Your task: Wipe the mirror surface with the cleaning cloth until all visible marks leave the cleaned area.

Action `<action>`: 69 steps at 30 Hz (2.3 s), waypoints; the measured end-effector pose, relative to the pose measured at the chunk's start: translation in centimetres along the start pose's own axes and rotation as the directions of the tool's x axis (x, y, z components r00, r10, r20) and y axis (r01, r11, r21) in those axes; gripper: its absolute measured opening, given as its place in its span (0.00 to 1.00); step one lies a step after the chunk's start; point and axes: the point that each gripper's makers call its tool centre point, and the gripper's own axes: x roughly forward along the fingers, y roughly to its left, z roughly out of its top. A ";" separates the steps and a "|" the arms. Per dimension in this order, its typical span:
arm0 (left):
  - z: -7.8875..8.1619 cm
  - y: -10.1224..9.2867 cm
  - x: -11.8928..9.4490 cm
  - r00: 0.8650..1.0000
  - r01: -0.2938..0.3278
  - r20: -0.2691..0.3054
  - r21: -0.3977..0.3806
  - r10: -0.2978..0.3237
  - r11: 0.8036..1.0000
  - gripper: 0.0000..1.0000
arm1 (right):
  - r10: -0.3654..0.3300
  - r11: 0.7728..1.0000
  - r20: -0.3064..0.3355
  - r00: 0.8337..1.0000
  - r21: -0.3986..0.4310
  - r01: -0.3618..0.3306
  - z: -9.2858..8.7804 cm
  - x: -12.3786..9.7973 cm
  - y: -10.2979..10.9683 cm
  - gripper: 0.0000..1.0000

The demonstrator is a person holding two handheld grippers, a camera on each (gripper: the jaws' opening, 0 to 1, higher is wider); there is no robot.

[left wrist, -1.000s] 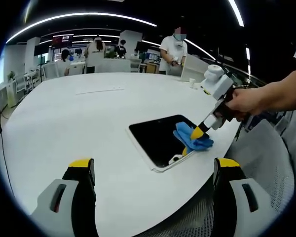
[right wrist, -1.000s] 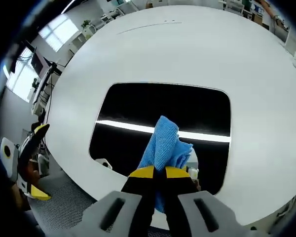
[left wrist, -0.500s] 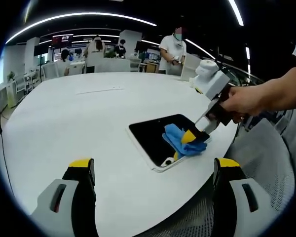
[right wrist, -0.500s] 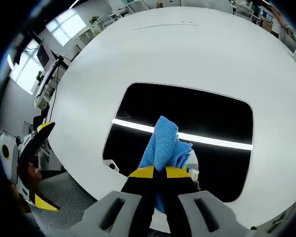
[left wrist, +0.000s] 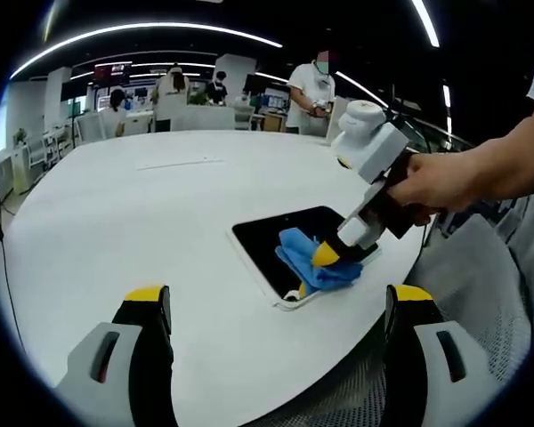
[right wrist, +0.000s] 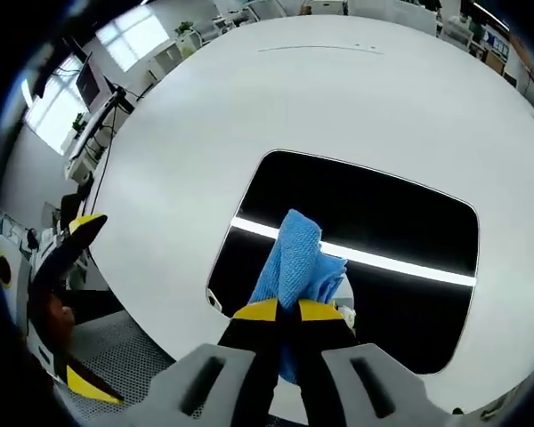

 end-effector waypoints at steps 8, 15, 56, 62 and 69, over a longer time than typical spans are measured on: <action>-0.1 0.0 0.0 1.000 0.002 -0.006 0.000 -0.002 1.000 0.99 | 0.014 0.998 -0.008 1.000 -0.058 -0.014 0.7 0.7 1.5 0.00; -0.3 0.0 0.1 1.000 0.000 -0.014 0.000 0.000 1.000 0.99 | 0.022 0.996 -0.020 1.000 -0.089 -0.024 1.1 1.4 2.2 0.00; -0.3 -0.1 0.0 1.000 0.013 -0.011 -0.016 -0.014 1.000 0.99 | 0.065 0.988 -0.026 0.998 -0.138 -0.068 1.9 1.8 3.3 0.00; -0.3 -0.1 0.0 1.000 0.012 -0.009 -0.006 -0.012 1.000 0.99 | 0.049 0.985 -0.021 0.999 -0.162 -0.051 3.3 2.4 2.8 0.00; -0.3 0.0 0.0 1.000 0.008 -0.009 -0.004 -0.008 1.000 0.99 | 0.045 0.984 -0.025 0.999 -0.172 -0.048 4.6 2.9 2.1 0.00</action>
